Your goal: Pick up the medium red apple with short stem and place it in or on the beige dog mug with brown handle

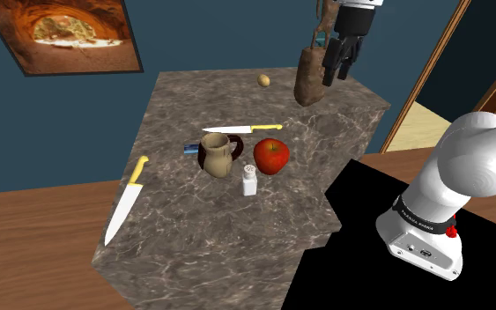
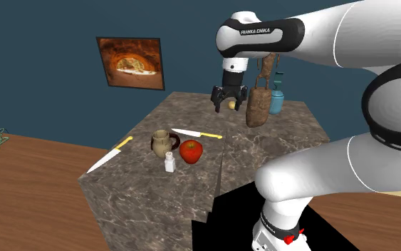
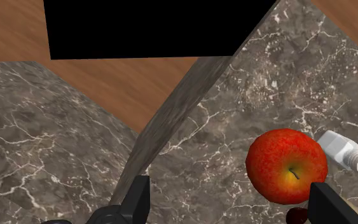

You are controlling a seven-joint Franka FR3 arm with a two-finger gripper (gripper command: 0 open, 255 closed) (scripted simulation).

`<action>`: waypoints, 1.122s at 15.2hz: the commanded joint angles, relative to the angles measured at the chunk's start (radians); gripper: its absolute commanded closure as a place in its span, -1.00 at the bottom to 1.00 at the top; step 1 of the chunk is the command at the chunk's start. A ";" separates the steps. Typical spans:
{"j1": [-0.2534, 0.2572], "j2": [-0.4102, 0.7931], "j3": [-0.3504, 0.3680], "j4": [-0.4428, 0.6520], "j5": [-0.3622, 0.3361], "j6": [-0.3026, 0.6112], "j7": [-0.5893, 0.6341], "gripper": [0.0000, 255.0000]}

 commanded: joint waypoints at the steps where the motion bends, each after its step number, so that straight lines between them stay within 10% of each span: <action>1: 0.000 0.000 0.000 0.000 0.000 0.000 0.000 -1.00; 17: 0.079 0.413 0.312 0.026 -0.064 0.353 0.236 -1.00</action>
